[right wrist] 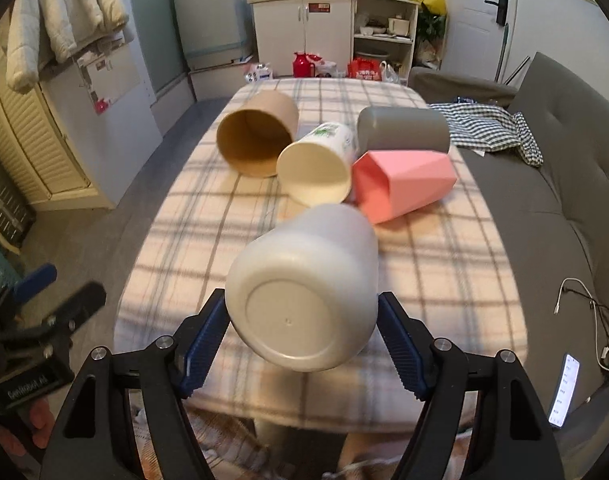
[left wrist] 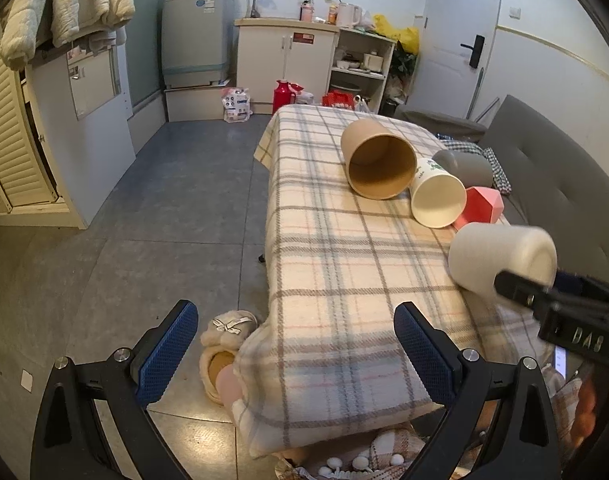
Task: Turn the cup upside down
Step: 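Grasp the lying white cup with the right tool, then lift and rotate the white cup with the right tool, bottom up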
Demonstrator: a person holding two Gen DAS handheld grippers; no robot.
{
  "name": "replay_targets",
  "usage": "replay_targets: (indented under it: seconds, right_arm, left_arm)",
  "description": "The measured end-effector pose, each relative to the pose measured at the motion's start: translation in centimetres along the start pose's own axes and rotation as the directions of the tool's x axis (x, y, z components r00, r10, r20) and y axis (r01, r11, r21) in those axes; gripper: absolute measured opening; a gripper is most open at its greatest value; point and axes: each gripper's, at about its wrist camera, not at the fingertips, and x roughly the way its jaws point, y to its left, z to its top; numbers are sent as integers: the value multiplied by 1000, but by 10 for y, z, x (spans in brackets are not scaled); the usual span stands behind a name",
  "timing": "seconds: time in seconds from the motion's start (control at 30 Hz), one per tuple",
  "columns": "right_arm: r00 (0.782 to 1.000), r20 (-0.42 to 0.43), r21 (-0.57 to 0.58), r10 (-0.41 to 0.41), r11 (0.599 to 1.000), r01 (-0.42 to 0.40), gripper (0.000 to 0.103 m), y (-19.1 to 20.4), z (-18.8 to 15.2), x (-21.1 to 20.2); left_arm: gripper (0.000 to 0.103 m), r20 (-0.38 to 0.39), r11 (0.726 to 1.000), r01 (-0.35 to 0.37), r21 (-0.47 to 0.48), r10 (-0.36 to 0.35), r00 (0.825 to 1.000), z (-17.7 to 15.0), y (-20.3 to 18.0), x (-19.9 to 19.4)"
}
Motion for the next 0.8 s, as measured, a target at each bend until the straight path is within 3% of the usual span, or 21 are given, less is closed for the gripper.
replay_targets:
  seconds: [0.4, 0.8]
  right_arm:
    - [995, 56, -19, 84, 996, -83, 73, -17, 24, -3]
    - [986, 59, -42, 157, 987, -154, 72, -19, 39, 24]
  left_arm:
    - [101, -19, 1000, 1, 25, 0, 1000, 1, -17, 7]
    - [101, -28, 1000, -7, 22, 8, 1000, 2, -35, 20]
